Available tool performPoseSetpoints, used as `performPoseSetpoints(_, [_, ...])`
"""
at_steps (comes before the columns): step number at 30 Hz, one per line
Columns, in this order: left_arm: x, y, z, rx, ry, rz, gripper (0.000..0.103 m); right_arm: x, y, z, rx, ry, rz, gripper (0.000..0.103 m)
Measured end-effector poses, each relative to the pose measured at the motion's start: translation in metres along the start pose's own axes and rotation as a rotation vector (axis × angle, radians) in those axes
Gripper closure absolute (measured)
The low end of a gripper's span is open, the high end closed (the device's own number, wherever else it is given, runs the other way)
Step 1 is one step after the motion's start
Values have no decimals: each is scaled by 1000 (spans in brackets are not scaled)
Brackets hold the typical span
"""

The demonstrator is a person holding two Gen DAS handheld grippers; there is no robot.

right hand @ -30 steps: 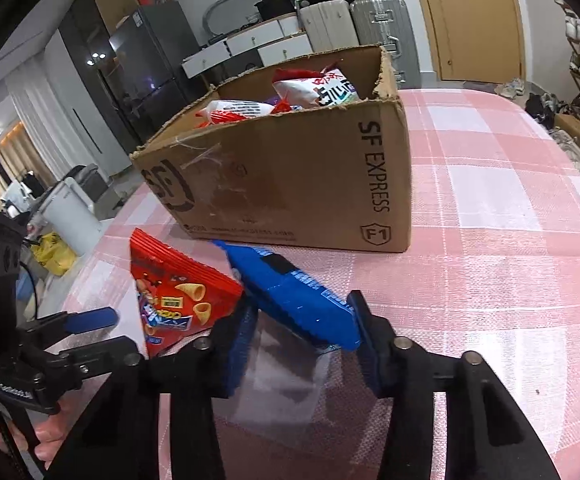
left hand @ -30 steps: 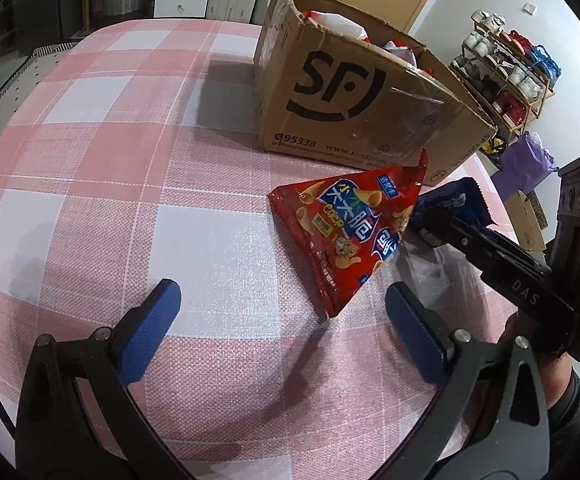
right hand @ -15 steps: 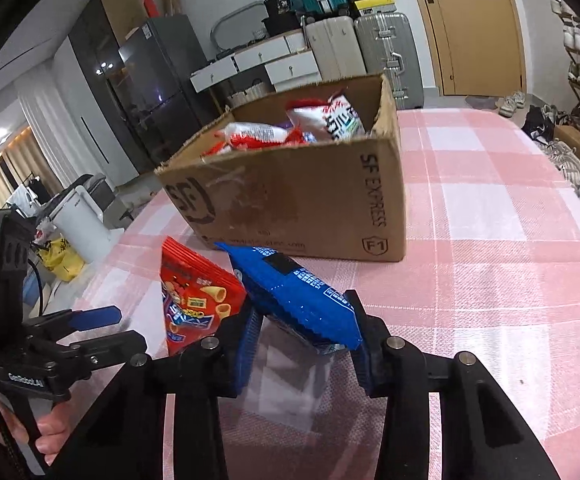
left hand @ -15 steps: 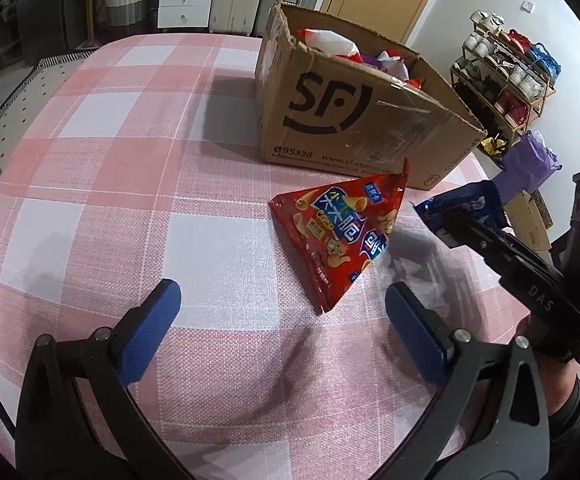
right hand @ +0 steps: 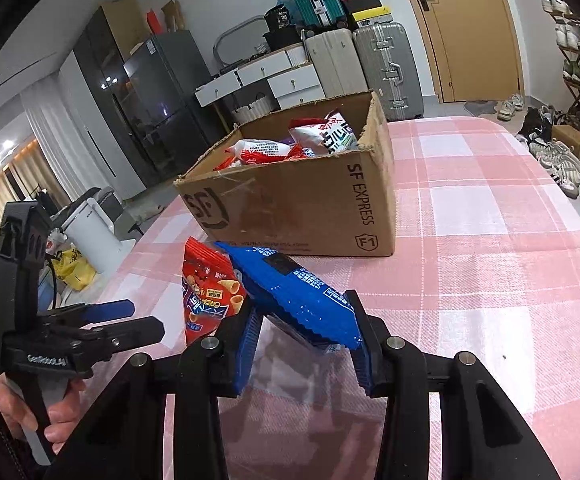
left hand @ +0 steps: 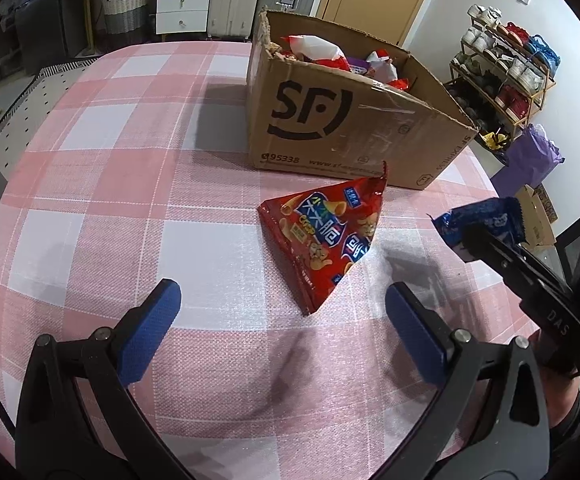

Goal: Organize snacks
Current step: 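Grasp the blue bag with the right gripper while the left gripper grasps the red chip bag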

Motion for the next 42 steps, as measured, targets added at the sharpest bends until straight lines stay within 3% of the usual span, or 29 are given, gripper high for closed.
performPoseSetpoints(16, [-25, -15, 15, 12, 5, -49, 1, 9, 9, 24, -78, -29, 4, 62])
performPoseSetpoints(23, [-28, -29, 21, 36, 43, -28, 2, 14, 6, 24, -105, -72, -7, 62])
performPoseSetpoints(33, [-51, -36, 29, 52, 86, -44, 3, 26, 14, 33, -80, -20, -29, 62])
performPoseSetpoints(42, [-63, -33, 23, 94, 162, -44, 33, 30, 17, 37, -90, 22, -51, 62])
Point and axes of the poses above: each gripper's, at about its wrist camera, not at the fingertips, and x roughly against the way its jaws point, z to its right, y to its underside, the point moved 10 cm from there along -x, roughly the way its jaws point, and after that the axes turned 7 degrees about y, right-handed, at the moved point
